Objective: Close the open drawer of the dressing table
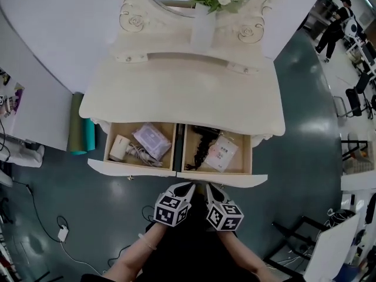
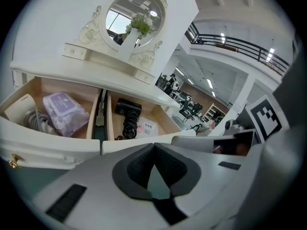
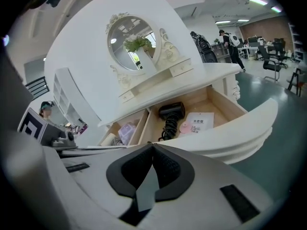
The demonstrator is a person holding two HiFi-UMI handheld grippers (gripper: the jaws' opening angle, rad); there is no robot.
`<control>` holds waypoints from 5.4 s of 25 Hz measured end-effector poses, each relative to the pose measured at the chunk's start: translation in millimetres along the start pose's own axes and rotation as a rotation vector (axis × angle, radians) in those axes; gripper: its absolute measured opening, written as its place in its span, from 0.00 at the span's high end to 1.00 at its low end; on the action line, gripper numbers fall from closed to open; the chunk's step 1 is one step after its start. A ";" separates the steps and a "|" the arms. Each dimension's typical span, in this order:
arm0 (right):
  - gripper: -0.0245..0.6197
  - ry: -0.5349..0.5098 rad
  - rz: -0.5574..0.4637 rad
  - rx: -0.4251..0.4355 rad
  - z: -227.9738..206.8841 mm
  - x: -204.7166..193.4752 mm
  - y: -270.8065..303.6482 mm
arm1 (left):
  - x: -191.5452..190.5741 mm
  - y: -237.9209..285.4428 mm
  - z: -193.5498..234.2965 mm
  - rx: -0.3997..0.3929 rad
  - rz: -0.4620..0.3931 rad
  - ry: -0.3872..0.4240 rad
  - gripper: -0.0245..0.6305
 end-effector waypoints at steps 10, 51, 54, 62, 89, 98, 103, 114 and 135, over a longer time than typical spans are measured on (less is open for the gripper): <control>0.94 0.025 0.075 -0.078 -31.3 -25.6 4.6 | -21.3 26.8 4.6 -0.008 0.090 0.033 0.92; 0.94 -0.004 0.118 -0.102 -54.2 -18.8 21.2 | -12.6 41.4 19.9 0.058 0.094 0.000 0.92; 0.94 -0.007 0.119 -0.099 -54.4 -17.7 22.0 | -12.0 42.3 20.4 0.061 0.092 -0.021 0.92; 0.94 -0.003 0.117 -0.095 -54.8 -14.1 25.5 | -6.8 45.0 21.0 0.068 0.086 -0.028 0.92; 0.94 0.015 0.086 -0.095 -59.1 4.0 45.6 | 13.8 60.7 32.5 0.104 0.053 -0.072 0.92; 0.94 0.017 0.076 -0.087 -60.6 11.6 51.8 | 20.5 70.6 31.6 0.122 0.056 -0.089 0.92; 0.94 0.010 0.078 -0.081 -61.5 16.4 56.7 | 25.2 75.2 33.2 0.127 0.048 -0.100 0.92; 0.94 0.004 0.086 -0.064 -63.9 25.8 66.8 | 35.5 83.3 38.3 0.155 0.036 -0.103 0.92; 0.94 0.022 0.063 -0.052 -67.6 50.8 90.5 | 61.3 100.7 53.5 0.183 0.025 -0.099 0.92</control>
Point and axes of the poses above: the fingertips, and each gripper's own axes: y forward along the fingers, z to its left, x out of its top, the point moved 1 cm from there along -y, backward along the fingers, and after that the axes turned 1 degree about -y, right-handed, at the moved point
